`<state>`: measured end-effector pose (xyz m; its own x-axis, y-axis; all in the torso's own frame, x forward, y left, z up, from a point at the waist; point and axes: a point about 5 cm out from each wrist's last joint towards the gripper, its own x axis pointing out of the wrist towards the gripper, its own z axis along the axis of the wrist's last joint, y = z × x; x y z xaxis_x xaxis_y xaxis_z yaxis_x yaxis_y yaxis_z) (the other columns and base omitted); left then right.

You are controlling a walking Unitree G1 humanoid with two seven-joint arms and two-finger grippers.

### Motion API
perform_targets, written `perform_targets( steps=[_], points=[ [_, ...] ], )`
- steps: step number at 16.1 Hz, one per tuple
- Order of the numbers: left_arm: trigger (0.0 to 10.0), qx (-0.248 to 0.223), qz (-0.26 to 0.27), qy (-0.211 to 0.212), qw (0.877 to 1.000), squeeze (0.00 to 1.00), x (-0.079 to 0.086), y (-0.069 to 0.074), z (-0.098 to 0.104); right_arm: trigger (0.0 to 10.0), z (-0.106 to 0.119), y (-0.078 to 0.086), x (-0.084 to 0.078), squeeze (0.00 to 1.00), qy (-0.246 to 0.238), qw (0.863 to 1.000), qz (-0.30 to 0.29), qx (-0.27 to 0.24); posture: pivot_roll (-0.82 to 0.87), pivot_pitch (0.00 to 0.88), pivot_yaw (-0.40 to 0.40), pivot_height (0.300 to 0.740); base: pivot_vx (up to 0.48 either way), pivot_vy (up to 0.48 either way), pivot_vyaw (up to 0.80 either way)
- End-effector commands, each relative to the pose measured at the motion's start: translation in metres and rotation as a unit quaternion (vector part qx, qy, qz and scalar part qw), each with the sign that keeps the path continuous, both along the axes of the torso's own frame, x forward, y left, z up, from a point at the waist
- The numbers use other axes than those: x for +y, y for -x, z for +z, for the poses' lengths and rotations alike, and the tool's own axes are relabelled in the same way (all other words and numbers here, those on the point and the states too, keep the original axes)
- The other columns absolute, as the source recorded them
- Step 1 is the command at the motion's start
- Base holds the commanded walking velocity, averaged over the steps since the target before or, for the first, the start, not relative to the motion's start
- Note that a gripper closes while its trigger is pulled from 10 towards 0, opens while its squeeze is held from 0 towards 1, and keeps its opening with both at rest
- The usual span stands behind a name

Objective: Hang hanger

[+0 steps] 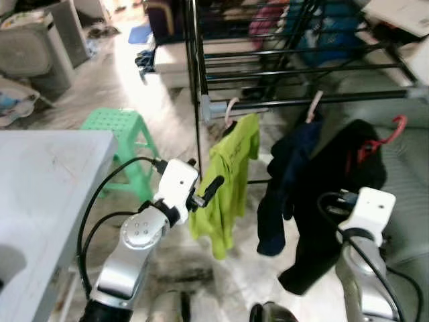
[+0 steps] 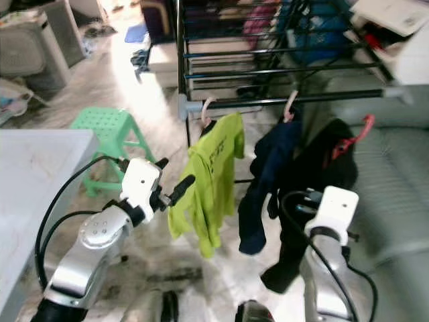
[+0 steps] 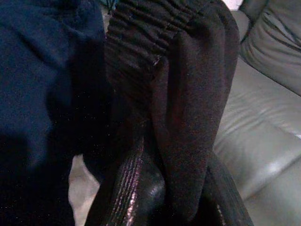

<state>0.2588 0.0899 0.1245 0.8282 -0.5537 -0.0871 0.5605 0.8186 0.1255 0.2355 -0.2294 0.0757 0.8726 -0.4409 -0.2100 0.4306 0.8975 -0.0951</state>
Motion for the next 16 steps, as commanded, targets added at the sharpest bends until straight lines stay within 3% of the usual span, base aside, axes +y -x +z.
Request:
perform_targets(
  steps=[1, 10, 12, 16],
  points=[
    [10.0, 0.000, 0.002, -0.001, 1.000, 0.00, 0.000, 0.001, -0.001, 10.0, 0.002, -0.002, 0.001, 0.00, -0.011, 1.000, 0.006, 0.000, -0.04, 0.000, 0.027, 0.740, -0.322, 0.000, 0.00],
    [10.0, -0.008, 0.004, 0.006, 1.000, 0.00, -0.002, -0.004, 0.003, 10.0, 0.006, -0.003, -0.003, 0.00, 0.007, 1.000, 0.018, 0.002, -0.04, 0.002, 0.024, 0.740, -0.034, 0.000, 0.00],
    [10.0, -0.003, -0.008, 0.019, 1.000, 0.00, -0.003, -0.002, 0.004, 10.0, 0.017, -0.004, -0.013, 0.00, 0.077, 0.996, 0.046, -0.001, -0.04, 0.010, 0.027, 0.740, 0.000, -0.122, 0.00],
    [10.0, -0.002, -0.009, 0.019, 1.000, 0.00, -0.003, -0.003, 0.004, 10.0, 0.033, -0.009, -0.025, 0.00, 0.115, 0.992, 0.051, -0.017, -0.04, 0.013, 0.027, 0.740, 0.000, -0.264, 0.00]
  ],
)
